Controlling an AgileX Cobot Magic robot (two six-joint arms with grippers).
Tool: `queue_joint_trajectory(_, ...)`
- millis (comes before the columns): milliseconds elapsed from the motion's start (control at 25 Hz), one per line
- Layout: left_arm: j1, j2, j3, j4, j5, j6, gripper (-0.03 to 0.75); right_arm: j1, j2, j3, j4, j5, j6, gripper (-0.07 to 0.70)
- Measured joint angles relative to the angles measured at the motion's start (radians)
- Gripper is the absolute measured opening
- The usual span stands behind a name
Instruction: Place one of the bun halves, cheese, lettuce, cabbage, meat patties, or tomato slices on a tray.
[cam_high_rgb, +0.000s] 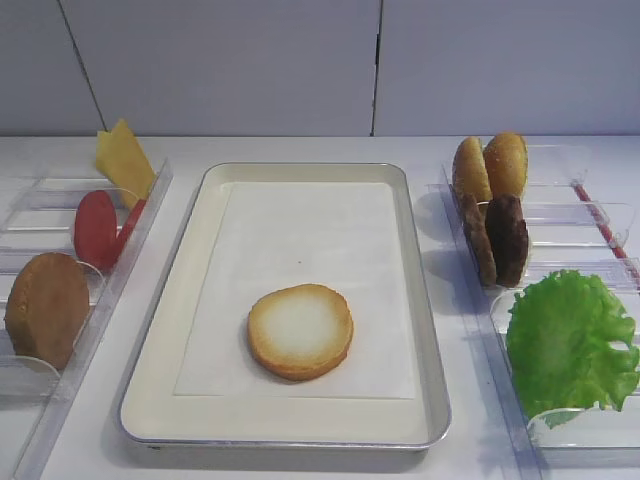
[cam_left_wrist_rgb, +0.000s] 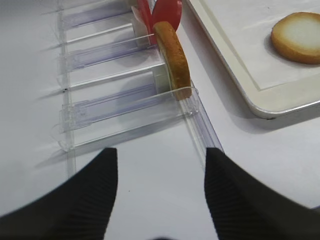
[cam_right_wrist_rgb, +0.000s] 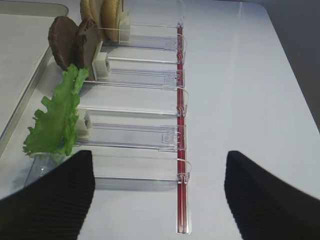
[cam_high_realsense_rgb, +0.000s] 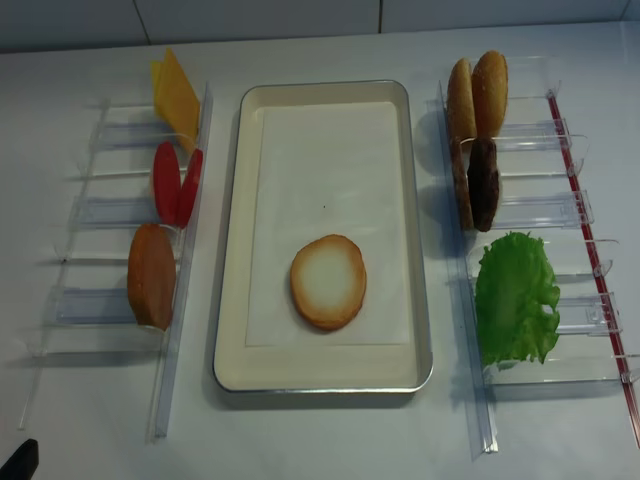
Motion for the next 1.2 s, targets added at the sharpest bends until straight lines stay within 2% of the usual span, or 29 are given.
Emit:
queue_joint_trajectory(520,0.009,0.0,0.0,-0.03,0.0,0.003,0.404,0.0,0.0,0.0,0.0,0.0,0.0,0.544)
queue_joint_trajectory(640,0.059,0.0,0.0,-0.03,0.0,0.003,0.404,0.0,0.0,0.0,0.0,0.0,0.0,0.544)
queue_joint_trajectory(1000,0.334,0.0,0.0,-0.03,0.0,0.003,0.404,0.0,0.0,0.0,0.0,0.0,0.0,0.544)
queue_joint_trajectory(1200,0.35,0.0,0.0,-0.03,0.0,0.003,0.404,0.0,0.0,0.0,0.0,0.0,0.0,0.544)
